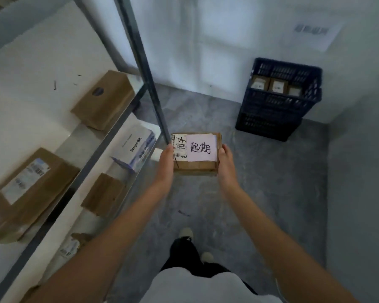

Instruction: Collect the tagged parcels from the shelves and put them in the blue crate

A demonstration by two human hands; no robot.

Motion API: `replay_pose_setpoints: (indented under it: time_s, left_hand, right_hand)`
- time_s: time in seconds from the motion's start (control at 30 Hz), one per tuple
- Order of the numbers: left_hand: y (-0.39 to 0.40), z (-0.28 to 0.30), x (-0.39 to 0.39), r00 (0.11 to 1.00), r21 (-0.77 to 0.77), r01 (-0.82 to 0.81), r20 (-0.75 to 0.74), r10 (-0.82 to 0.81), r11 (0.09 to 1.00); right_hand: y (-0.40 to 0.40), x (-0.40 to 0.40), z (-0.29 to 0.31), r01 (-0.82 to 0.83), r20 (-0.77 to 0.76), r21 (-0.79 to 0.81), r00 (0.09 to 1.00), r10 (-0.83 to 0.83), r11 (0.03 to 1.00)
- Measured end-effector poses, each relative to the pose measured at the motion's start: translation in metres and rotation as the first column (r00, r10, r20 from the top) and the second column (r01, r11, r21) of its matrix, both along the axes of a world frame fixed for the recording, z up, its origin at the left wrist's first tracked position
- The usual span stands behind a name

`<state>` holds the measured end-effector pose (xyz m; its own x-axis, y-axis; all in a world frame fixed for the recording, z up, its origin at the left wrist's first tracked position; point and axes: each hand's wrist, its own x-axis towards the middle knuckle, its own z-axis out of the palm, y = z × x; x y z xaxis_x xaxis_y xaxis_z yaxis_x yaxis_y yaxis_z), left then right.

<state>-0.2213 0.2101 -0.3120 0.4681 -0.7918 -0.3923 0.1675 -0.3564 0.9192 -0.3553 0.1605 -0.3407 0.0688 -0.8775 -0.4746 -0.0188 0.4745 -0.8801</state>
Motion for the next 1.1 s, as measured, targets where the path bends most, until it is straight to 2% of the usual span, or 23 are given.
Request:
replay_pose_setpoints:
  time_s: [0.1,0.33,0.5,0.7,0.83,0.97,1.1]
  left_hand:
    - [-0.058,-0.007,-0.023,0.992,0.025,0.116,0.042,-0.117,0.993]
    - [-0.201,-0.034,-0.068,0.952,0.093,0.305,-0.071,-0.299,0.948]
    - [-0.284,-0.039,-0.095,0.912,0.107,0.408,-0.087,-0.400,0.907]
    - [-0.382,-0.052,-0.139,0.869,0.144,0.494,-0.086,-0.487,0.857]
    - [-0.458,-0.064,-0.176,0.822,0.156,0.569,-0.094,-0.561,0.807]
    - [-0.536,-0.073,-0.218,0.823,0.158,0.568,-0.091,-0.561,0.808]
    - [-0.609,-0.089,-0.251,0.805,0.224,0.591,-0.109,-0.583,0.775]
  right_hand:
    - [-0.043,-0.032,-0.007,0.098,-0.018,-0.005,0.995,-0.098,0.995]
    - [-0.155,-0.081,-0.013,0.286,-0.085,0.002,0.955,-0.285,0.958]
    - [-0.222,-0.111,-0.016,0.347,-0.108,-0.007,0.932,-0.345,0.938]
    - [-0.301,-0.153,-0.039,0.442,-0.103,0.067,0.895,-0.434,0.895]
    - [-0.368,-0.193,-0.061,0.470,-0.092,0.088,0.882,-0.463,0.878]
    - [-0.441,-0.235,-0.082,0.449,-0.073,0.119,0.893,-0.444,0.885]
    - [-0.517,-0.274,-0.102,0.413,-0.141,0.107,0.907,-0.398,0.904]
